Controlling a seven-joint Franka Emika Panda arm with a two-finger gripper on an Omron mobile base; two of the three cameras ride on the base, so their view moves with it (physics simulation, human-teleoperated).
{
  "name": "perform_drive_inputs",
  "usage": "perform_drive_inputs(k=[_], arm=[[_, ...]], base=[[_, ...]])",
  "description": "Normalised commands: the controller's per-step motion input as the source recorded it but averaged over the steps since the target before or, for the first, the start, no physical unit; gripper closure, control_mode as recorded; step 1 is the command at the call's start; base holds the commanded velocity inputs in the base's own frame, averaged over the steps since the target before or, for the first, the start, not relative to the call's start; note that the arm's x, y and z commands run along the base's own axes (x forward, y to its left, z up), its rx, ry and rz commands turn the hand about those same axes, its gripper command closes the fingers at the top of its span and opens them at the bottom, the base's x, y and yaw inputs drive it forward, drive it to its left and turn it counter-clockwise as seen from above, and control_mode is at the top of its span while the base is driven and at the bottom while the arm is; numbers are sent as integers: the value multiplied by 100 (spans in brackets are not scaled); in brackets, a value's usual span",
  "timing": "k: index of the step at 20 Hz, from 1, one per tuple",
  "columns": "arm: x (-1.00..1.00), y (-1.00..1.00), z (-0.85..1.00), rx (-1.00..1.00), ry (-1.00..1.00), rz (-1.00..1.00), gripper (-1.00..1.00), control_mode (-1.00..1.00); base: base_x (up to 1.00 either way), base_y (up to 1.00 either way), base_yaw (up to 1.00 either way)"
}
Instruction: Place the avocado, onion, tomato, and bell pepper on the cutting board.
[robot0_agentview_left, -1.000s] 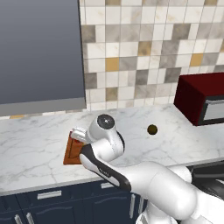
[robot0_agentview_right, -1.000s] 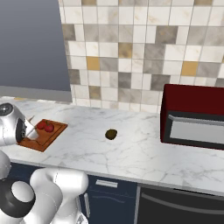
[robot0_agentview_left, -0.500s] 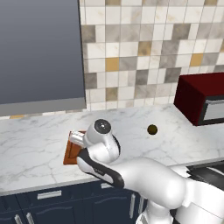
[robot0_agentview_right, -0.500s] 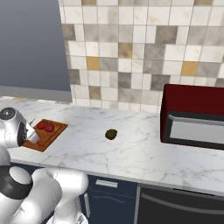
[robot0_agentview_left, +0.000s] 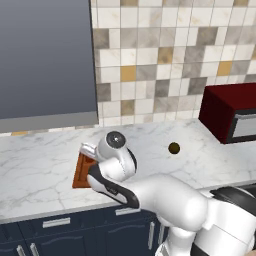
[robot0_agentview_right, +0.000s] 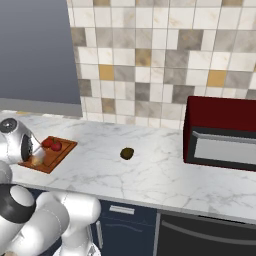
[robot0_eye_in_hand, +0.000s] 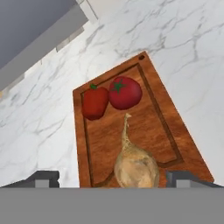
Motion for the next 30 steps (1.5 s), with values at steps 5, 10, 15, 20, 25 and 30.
perform_drive_inputs(k=[5, 10, 15, 20, 25, 30], arm=[[5, -24, 84, 0, 11, -15, -100, -100], [14, -98, 12, 0, 13, -8, -100, -100], [19, -100, -6, 0, 14, -2, -100, -100], [39, -100, -14, 0, 17, -2, -100, -100], [43, -100, -7, -2, 17, -4, -100, -100], [40, -100, 0, -5, 18, -7, -100, -100]], base=[[0, 0, 0], [0, 0, 0], [0, 0, 0], [0, 0, 0], [0, 0, 0], [0, 0, 0]])
